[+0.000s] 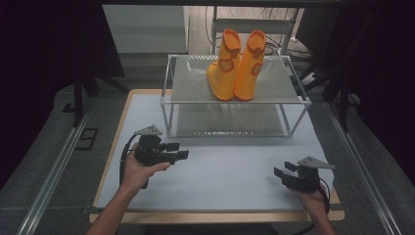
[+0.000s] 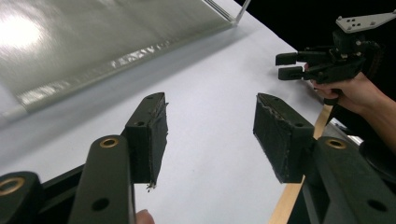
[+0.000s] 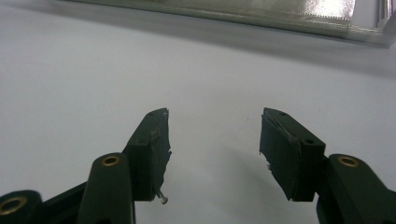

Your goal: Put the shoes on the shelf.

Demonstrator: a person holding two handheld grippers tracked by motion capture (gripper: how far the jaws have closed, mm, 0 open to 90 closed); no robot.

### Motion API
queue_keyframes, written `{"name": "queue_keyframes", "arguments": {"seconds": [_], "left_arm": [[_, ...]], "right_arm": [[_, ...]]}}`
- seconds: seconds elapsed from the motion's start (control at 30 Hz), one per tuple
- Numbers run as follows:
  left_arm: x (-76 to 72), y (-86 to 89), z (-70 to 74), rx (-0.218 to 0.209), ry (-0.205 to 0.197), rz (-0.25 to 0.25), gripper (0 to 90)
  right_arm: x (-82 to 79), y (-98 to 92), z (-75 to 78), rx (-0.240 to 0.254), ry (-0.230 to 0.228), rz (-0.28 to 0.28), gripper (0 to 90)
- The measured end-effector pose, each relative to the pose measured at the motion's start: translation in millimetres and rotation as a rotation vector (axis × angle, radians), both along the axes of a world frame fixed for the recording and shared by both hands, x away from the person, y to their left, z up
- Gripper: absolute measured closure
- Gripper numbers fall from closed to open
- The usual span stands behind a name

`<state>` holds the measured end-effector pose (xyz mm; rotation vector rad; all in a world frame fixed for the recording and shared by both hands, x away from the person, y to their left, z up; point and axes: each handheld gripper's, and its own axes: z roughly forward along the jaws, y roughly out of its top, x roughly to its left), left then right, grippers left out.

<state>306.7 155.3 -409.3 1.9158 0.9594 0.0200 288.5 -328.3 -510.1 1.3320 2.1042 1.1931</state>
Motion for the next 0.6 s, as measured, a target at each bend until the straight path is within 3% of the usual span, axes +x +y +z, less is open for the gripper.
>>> {"name": "queue_keyframes", "arguments": {"seconds": [0.6], "left_arm": [[1.2,-8.7,-11.7,0.027,0.015,-0.012,43.9]], "right_arm": [[0.1,-0.9,0.7,0.003,-0.008,-0.003,42.0]]}}
